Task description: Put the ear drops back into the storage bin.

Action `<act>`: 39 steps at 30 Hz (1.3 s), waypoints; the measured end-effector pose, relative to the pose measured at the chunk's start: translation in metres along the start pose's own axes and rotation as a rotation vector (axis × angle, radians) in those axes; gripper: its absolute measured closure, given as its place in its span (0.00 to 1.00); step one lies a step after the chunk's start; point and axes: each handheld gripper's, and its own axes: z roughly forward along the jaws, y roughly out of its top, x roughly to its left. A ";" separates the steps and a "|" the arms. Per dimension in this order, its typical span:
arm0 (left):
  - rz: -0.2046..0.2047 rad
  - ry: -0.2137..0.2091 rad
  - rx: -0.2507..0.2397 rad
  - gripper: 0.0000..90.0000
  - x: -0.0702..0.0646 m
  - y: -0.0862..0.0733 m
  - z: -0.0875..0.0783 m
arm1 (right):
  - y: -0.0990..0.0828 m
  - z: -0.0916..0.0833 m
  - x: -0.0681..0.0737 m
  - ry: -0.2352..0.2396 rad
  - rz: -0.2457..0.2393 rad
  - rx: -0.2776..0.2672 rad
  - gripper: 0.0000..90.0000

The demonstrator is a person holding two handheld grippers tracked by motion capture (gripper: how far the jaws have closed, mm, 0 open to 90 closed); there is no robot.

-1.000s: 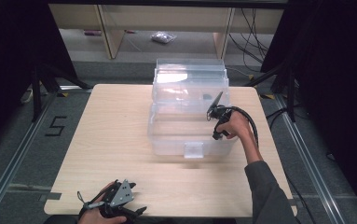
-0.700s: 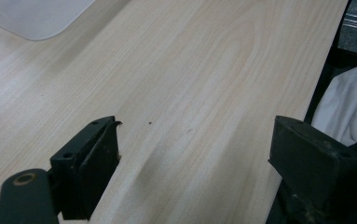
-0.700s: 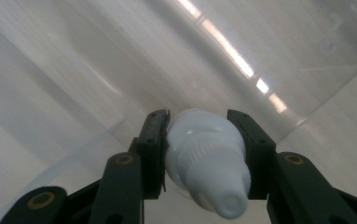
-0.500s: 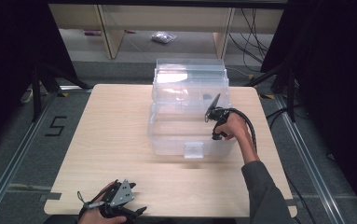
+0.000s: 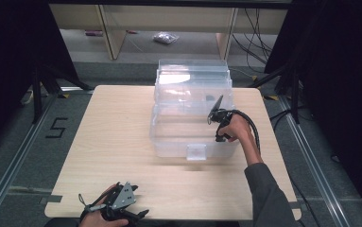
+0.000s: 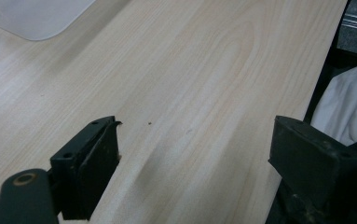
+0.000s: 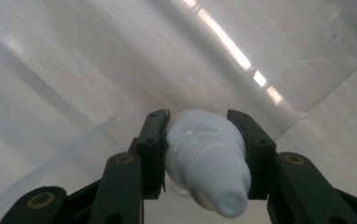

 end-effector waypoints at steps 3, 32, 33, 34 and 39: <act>0.000 0.000 -0.001 0.17 0.000 0.000 0.000 | 0.000 0.001 0.000 -0.002 -0.005 0.003 0.67; 0.011 0.000 -0.003 0.17 0.000 0.000 0.000 | -0.015 -0.044 0.007 -0.003 0.041 -0.160 0.45; 0.011 -0.001 -0.006 0.17 0.000 0.000 0.000 | -0.016 -0.045 0.009 -0.002 0.039 -0.171 0.44; -0.005 -0.002 -0.010 0.17 -0.001 0.000 0.001 | -0.018 -0.046 0.009 -0.008 0.023 -0.178 0.41; 0.006 -0.007 -0.009 0.17 0.000 0.000 0.001 | -0.025 -0.054 0.019 -0.009 0.015 -0.214 0.37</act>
